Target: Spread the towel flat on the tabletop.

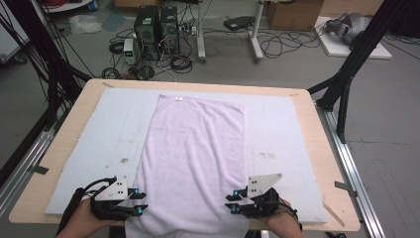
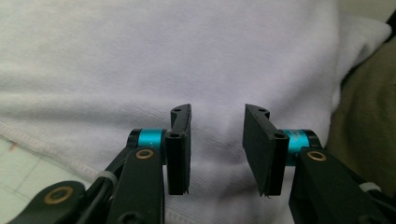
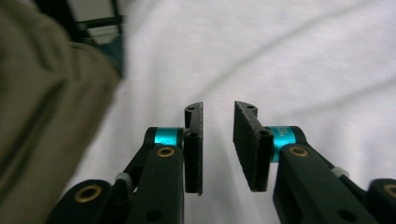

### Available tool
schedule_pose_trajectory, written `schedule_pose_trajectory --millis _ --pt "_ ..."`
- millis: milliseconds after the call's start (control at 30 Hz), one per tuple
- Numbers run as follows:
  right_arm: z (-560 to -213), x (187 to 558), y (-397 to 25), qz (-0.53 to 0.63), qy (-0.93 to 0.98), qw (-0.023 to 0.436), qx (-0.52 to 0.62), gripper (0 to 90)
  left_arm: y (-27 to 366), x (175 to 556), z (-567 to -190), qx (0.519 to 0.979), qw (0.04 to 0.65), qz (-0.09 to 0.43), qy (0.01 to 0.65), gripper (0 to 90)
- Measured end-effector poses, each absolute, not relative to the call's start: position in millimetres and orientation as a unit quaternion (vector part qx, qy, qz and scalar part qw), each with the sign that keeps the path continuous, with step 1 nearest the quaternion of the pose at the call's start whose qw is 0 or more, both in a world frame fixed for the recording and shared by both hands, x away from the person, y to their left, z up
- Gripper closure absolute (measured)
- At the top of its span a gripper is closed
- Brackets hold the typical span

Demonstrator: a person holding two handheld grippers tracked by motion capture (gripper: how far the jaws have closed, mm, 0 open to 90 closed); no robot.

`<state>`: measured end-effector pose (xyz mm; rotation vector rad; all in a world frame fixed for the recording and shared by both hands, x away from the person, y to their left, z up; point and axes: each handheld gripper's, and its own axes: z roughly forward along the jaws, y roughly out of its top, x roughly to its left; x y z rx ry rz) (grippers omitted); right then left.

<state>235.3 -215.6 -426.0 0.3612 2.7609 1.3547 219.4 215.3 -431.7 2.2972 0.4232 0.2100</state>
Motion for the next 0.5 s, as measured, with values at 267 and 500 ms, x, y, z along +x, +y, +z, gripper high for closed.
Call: schedule_pose_trajectory --millis 267,500 --pt "-444.2 247.5 -213.0 0.391 0.91 0.037 0.133 72.1 218.4 220.0 -439.6 0.904 0.384 0.089 0.164 85.2" --pt "-443.5 238.3 -213.9 0.399 0.91 0.017 0.111 87.3 225.2 213.1 -437.8 0.905 0.385 0.081 0.164 88.2"
